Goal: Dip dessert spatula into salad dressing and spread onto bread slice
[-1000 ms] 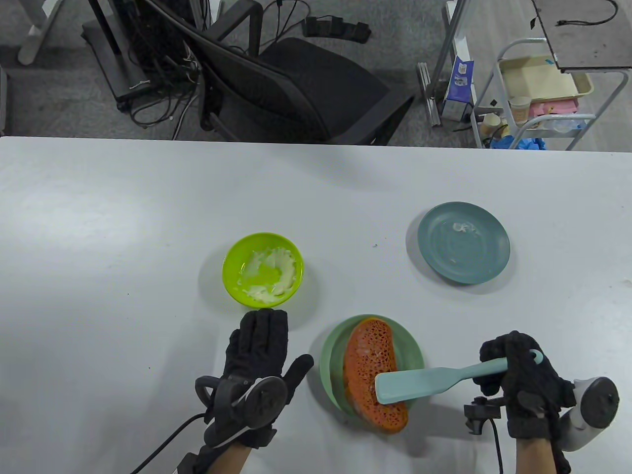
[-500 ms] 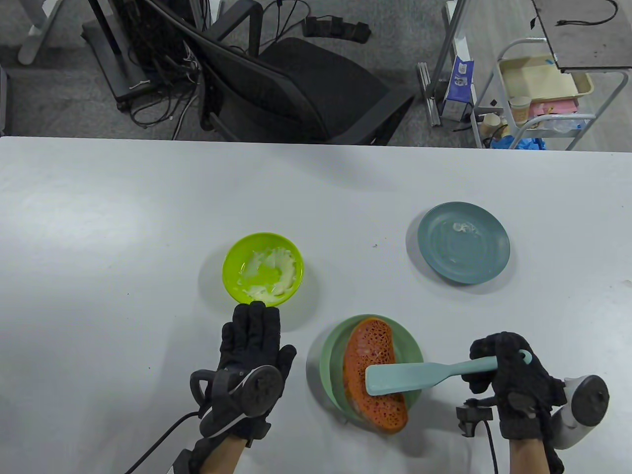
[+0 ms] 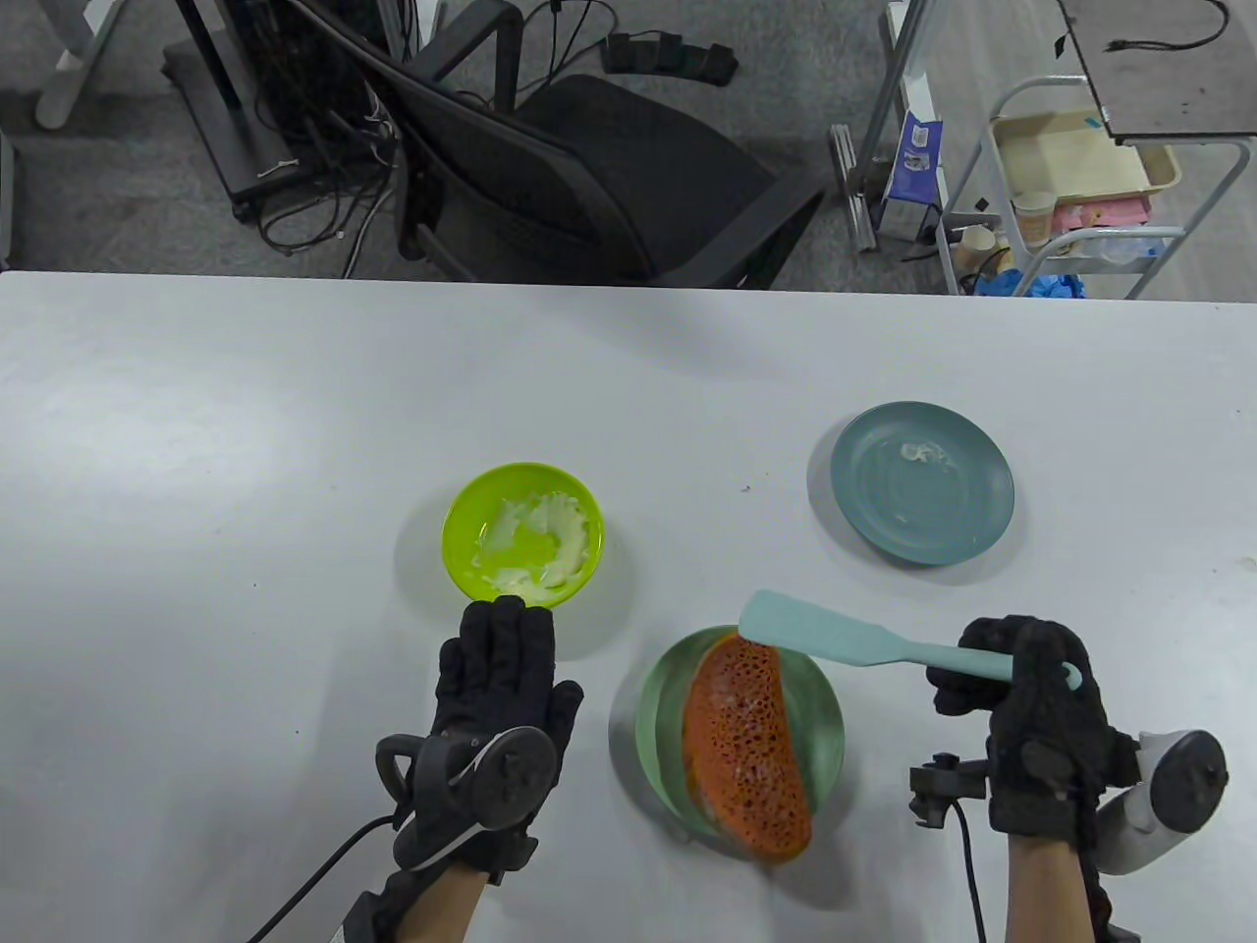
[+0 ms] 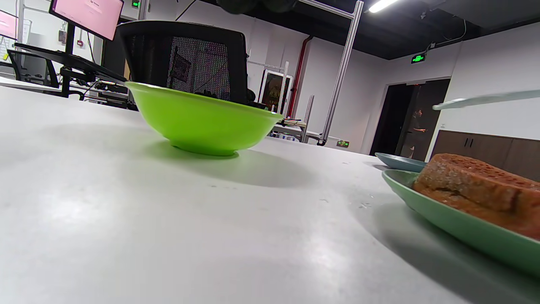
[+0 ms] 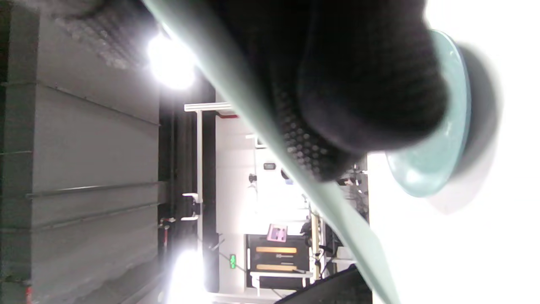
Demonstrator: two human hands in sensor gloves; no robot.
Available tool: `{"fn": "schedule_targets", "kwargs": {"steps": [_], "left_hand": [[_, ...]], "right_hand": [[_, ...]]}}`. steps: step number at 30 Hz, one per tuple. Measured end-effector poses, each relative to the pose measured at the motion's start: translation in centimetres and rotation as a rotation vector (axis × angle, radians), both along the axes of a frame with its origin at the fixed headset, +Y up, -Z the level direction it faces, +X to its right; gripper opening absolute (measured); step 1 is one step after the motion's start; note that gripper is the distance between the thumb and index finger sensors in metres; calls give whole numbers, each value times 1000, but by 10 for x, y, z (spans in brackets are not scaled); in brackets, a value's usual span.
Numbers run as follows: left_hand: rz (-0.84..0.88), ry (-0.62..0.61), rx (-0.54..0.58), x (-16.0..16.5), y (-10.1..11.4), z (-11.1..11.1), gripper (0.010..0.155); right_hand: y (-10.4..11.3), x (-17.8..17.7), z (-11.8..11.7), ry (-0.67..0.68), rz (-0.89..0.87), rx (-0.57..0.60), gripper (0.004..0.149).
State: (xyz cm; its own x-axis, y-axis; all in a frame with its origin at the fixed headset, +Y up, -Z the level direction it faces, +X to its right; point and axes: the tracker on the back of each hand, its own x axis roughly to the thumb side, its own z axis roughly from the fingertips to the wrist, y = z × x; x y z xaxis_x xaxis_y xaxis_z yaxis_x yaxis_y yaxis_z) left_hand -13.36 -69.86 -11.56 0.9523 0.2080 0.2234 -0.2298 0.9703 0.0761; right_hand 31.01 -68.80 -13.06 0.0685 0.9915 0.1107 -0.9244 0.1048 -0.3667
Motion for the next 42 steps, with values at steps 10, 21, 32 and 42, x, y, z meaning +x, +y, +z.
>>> {"fn": "schedule_targets", "kwargs": {"steps": [10,21,32,42], "left_hand": [[21,-2,-13,-1,-2,-2,71],[27,-5,-26,-1,-3,-4,72],[32,7,-41,-3,-3,-6,72],[41,8,-46,-3,-4,-6,73]], "right_hand": [[2,-1,-31,-108,64,-39,52],[-29,5,-55,-221,131,-164,54],[-45,5,-68,-141,130,-228,58],[-36,8,-65,-111,266,-236,65]]}}
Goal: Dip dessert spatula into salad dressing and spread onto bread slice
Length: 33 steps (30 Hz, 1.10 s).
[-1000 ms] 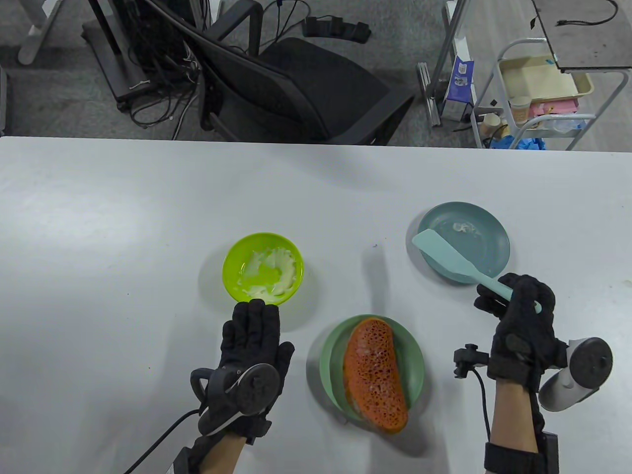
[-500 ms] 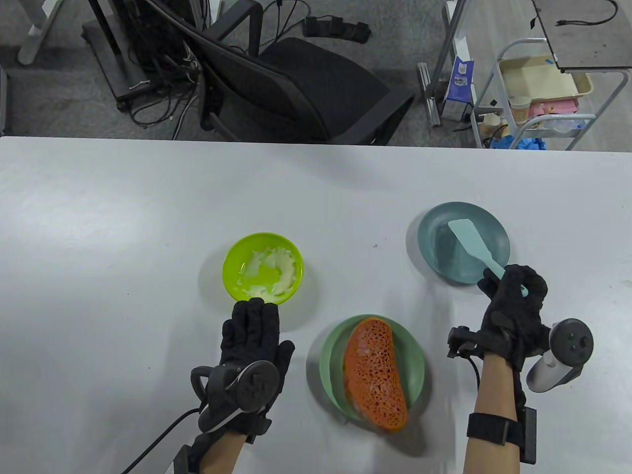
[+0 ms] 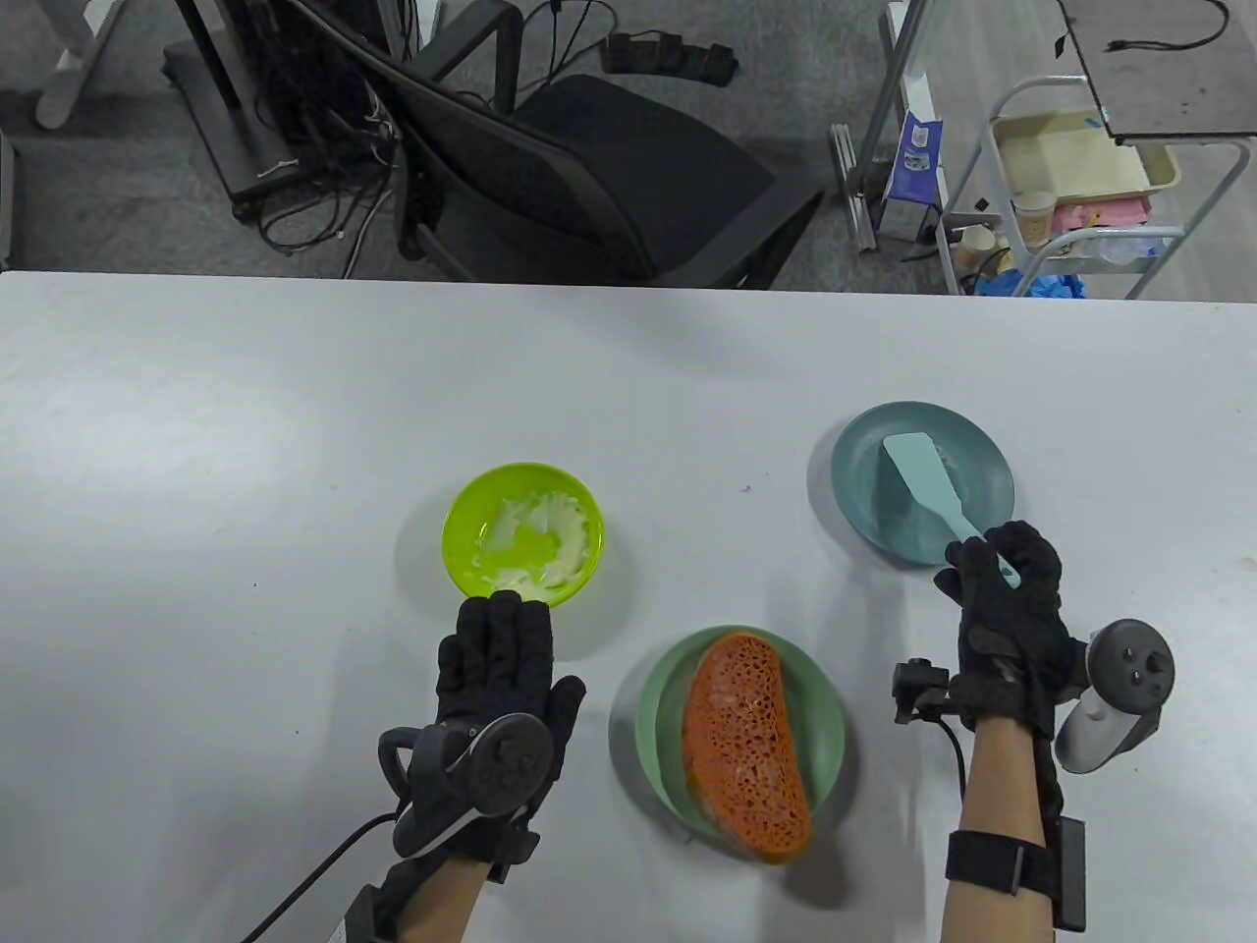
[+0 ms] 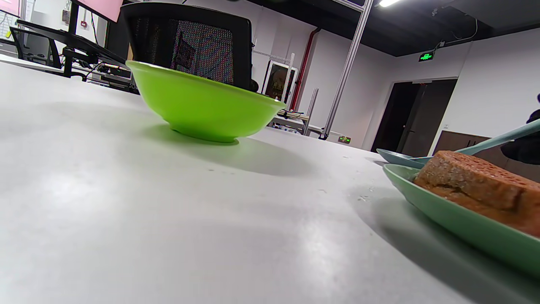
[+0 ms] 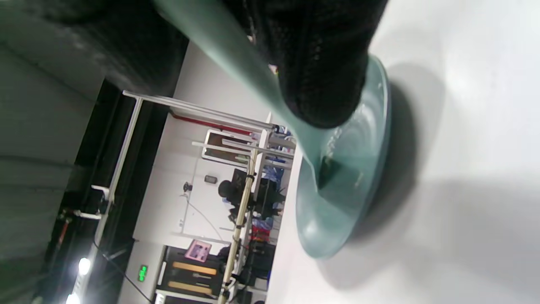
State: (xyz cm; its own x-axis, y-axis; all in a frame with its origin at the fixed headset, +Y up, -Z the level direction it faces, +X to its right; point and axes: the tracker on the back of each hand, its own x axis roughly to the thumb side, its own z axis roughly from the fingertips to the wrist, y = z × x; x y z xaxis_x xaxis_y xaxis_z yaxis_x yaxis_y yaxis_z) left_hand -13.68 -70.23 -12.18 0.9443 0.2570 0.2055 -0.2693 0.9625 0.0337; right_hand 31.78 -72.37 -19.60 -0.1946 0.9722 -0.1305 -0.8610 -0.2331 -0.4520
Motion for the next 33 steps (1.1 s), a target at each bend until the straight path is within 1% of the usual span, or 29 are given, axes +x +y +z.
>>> {"fn": "schedule_targets", "kwargs": {"steps": [4,7,8,10,12,14,17,23,27,30,32,33], "left_hand": [[0,-2,6,0,0,0,74],[3,-5,1,0,0,1,74],[4,-6,-1,0,0,1,74],[3,-7,-3,1,0,1,74],[2,-8,-3,1,0,1,74],[1,-10,-4,1,0,2,74],[1,-12,-6,1,-1,2,74],[2,-16,-12,2,-1,2,74],[5,-19,-13,2,-1,2,74],[12,-23,-11,2,-1,3,74],[16,-27,-10,2,-1,3,75],[18,-28,-12,3,-1,3,75]], "right_hand": [[10,-1,2,49,199,-32,61],[12,-4,3,86,335,-69,59],[13,-5,3,91,357,-77,59],[14,-10,5,115,505,-117,60],[14,-14,6,125,613,-141,61],[14,-21,8,137,764,-161,60],[11,-27,9,137,875,-187,60],[1,-32,11,156,901,-248,62],[-2,-32,14,163,887,-255,65],[1,-32,20,180,899,-306,70],[6,-32,25,176,947,-334,72],[9,-33,28,175,969,-327,72]]}}
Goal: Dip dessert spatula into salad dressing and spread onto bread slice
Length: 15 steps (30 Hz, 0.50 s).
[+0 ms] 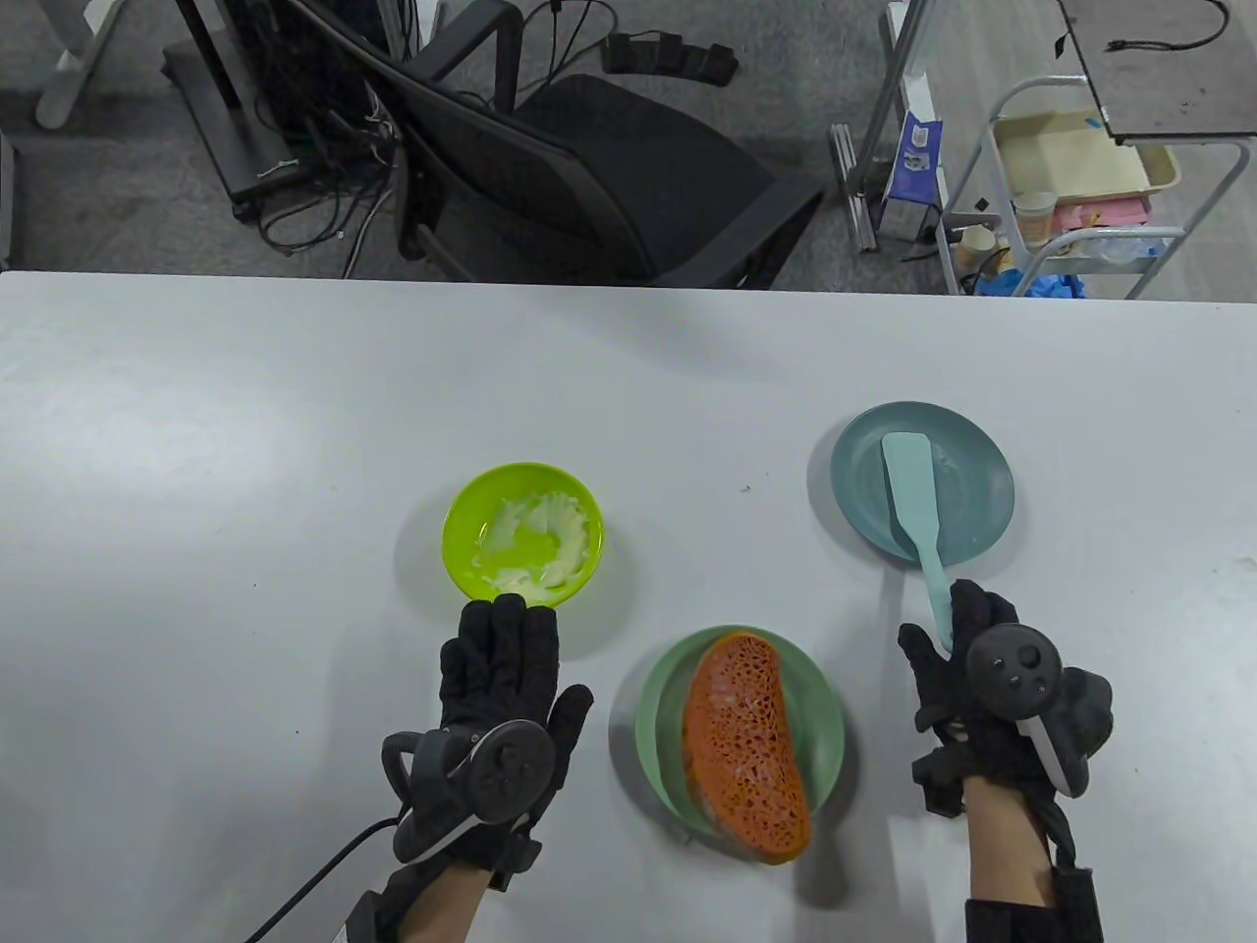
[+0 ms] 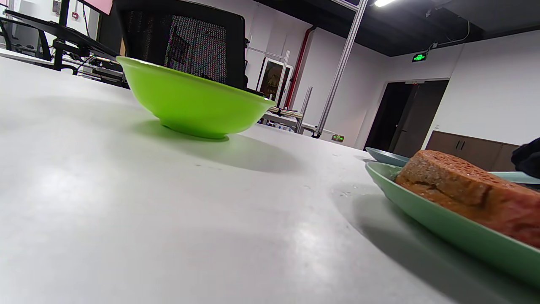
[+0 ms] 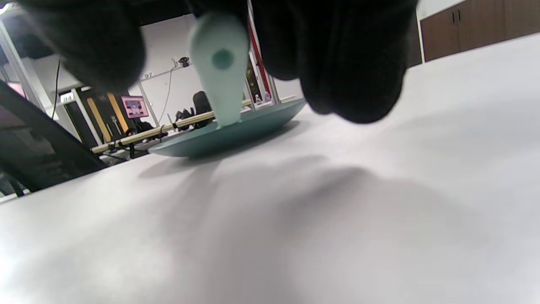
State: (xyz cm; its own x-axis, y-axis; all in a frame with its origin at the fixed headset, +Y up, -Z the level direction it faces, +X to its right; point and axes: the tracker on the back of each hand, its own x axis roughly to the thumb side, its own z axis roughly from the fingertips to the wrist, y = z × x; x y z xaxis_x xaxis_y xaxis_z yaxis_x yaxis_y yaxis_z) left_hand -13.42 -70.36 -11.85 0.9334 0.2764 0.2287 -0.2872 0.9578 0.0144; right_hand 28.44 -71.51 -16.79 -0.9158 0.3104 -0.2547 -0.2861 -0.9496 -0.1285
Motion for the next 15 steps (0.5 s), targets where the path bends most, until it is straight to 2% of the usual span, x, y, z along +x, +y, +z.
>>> {"fn": "schedule_targets", "kwargs": {"steps": [3,7,12,15], "left_hand": [[21,-11,-20,1,-1,0,76],[25,-30,-32,3,-2,1,77],[33,-41,-25,4,-2,4,76],[43,-46,-29,3,-3,4,75]], "right_hand": [[10,-7,9,35,80,60,69],[17,-24,19,108,29,82,69],[27,-64,31,223,91,138,70],[29,-96,38,301,64,159,69]]}}
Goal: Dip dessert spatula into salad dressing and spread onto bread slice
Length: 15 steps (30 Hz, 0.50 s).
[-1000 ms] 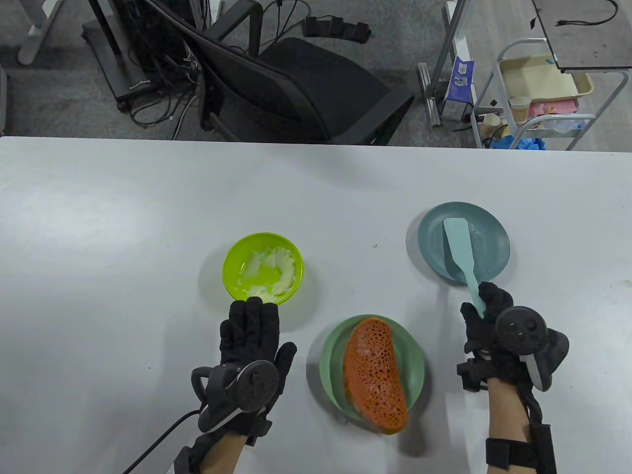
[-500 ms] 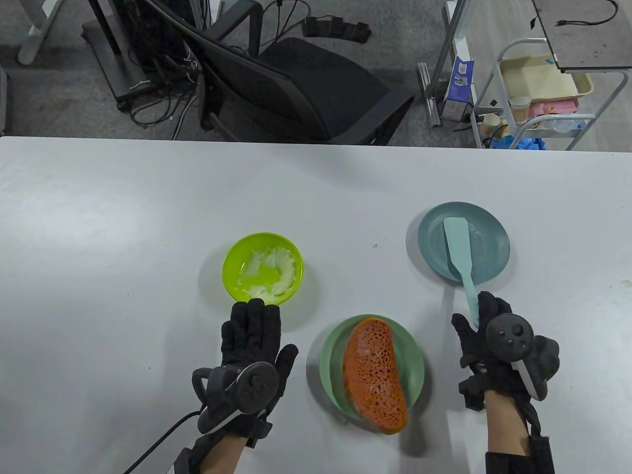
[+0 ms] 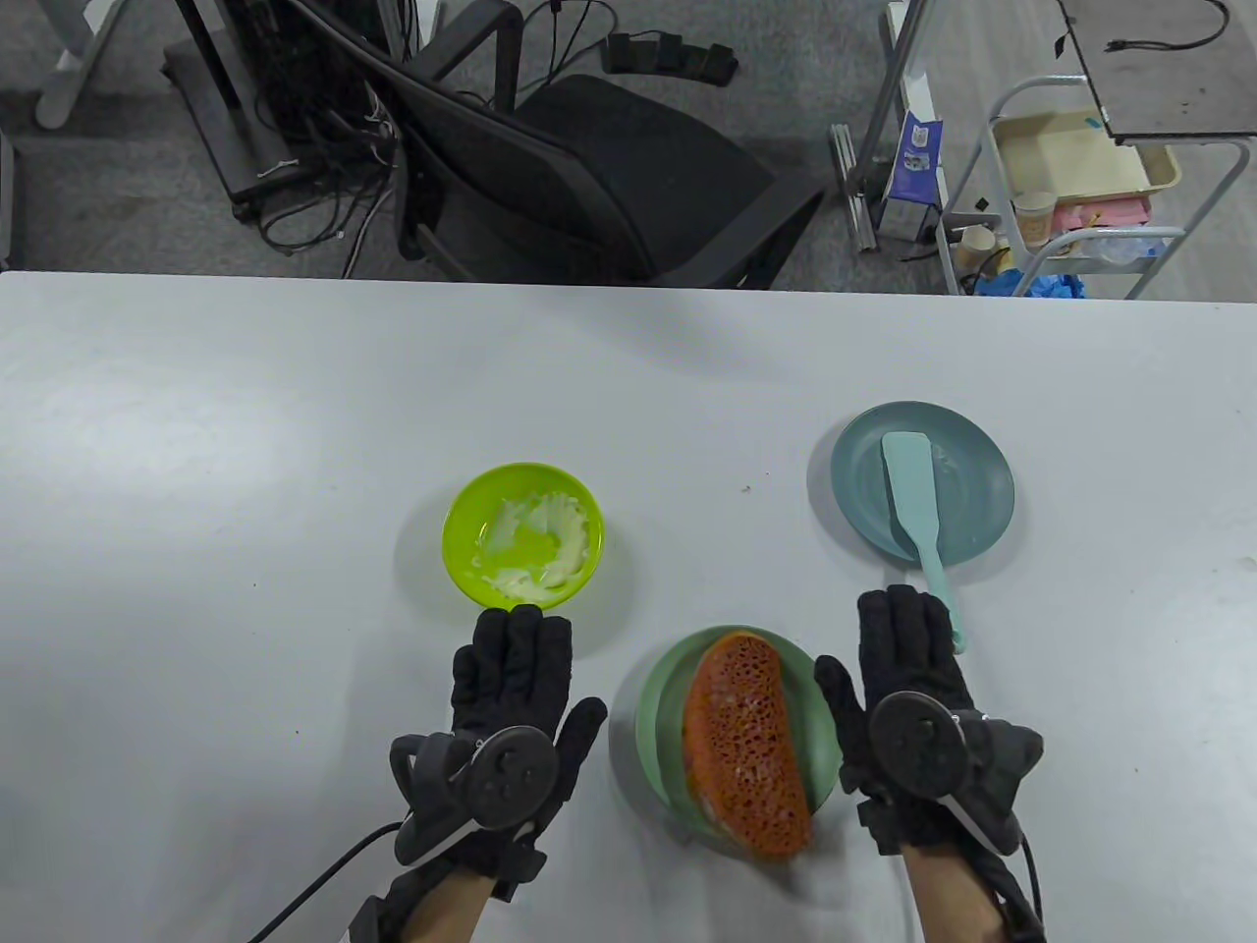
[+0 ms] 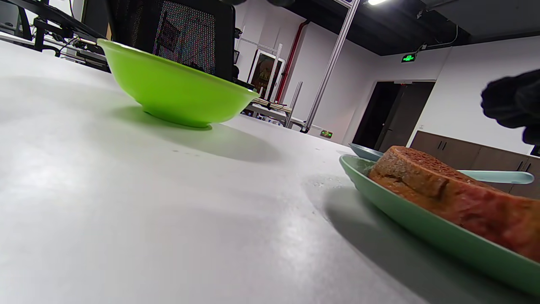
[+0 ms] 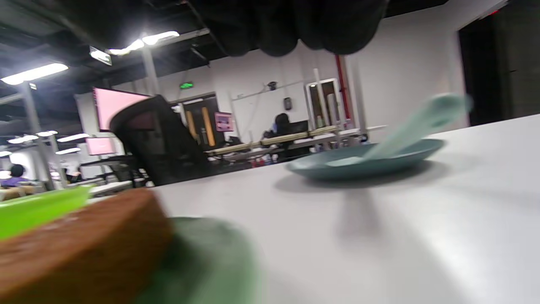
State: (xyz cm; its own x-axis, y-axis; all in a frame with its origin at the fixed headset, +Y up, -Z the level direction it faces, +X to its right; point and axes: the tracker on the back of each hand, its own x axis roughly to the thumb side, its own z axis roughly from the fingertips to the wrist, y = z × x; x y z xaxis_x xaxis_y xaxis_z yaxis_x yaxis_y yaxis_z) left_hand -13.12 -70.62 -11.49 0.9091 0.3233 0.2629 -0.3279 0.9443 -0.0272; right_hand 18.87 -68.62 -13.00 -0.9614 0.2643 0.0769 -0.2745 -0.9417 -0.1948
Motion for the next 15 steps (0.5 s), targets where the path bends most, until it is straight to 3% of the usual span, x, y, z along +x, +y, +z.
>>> {"fn": "schedule_targets", "kwargs": {"steps": [5,15], "left_hand": [[23,-14,-10,-2,-3,-1,73],[38,-16,-27,-6,-5,-2,72]], "right_hand": [[-11,-30,9,71,-10,-10,64],[-22,-18,12,31,-91,-39,62]]}}
